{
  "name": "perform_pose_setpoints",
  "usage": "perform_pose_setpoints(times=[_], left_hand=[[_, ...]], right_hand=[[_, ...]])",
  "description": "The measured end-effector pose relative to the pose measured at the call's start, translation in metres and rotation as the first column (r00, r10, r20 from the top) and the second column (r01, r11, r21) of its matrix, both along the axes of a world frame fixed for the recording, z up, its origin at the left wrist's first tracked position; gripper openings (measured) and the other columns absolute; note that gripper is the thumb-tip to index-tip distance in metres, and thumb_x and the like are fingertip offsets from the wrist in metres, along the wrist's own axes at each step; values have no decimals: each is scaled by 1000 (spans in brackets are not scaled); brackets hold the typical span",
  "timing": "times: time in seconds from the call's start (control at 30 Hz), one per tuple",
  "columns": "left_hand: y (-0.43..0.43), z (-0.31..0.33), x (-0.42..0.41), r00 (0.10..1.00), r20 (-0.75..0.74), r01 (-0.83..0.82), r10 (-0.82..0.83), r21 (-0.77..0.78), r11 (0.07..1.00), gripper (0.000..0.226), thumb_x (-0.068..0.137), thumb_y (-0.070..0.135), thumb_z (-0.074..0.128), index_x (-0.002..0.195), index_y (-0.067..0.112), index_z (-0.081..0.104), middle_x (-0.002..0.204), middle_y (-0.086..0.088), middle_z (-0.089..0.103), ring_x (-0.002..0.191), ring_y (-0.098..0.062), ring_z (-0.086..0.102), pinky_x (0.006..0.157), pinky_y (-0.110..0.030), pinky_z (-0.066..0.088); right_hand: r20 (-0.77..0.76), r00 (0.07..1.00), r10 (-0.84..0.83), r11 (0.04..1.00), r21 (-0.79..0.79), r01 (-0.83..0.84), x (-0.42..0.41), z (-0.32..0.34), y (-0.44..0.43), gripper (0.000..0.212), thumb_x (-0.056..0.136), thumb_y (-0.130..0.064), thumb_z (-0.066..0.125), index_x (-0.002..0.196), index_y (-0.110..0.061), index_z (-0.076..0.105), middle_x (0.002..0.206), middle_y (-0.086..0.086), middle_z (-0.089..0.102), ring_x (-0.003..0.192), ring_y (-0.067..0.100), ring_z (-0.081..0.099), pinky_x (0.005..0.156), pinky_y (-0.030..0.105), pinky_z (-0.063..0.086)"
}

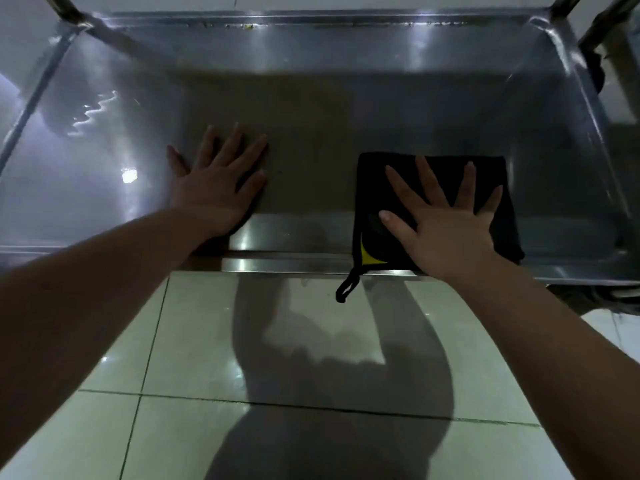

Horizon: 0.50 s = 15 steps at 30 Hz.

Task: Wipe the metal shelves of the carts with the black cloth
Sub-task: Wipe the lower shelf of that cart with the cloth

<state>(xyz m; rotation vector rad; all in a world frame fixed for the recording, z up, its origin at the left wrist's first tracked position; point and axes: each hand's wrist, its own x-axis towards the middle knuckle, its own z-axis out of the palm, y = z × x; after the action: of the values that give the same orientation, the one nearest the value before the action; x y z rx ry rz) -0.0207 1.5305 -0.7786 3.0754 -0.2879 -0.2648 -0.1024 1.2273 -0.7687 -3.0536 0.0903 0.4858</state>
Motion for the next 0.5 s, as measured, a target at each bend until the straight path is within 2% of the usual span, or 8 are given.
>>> perform_pose_setpoints(times=[0.23,0.5], left_hand=[[-2,2,-2,1000,1,0,0,0,1000,53,102,52,16,152,54,-1,165,15,-5,152,-21,-6,115,-67,-2],[-10,-1,-5,1000,11,-16,16,-24,1000,53,101,52,13,152,54,-1,165,15,-6,152,-21,-7,114,-68,-3]], right_hand=[[8,984,176,982,66,-176,2,6,103,64,92,-74,10,146,-55,-20,160,-11,-28,140,52,-27,103,77,-15],[-39,991,127,990,66,-124,-7,3,100,63,91,-75,7,143,-58,-23,158,-15,-30,141,46,-30,105,75,-15]])
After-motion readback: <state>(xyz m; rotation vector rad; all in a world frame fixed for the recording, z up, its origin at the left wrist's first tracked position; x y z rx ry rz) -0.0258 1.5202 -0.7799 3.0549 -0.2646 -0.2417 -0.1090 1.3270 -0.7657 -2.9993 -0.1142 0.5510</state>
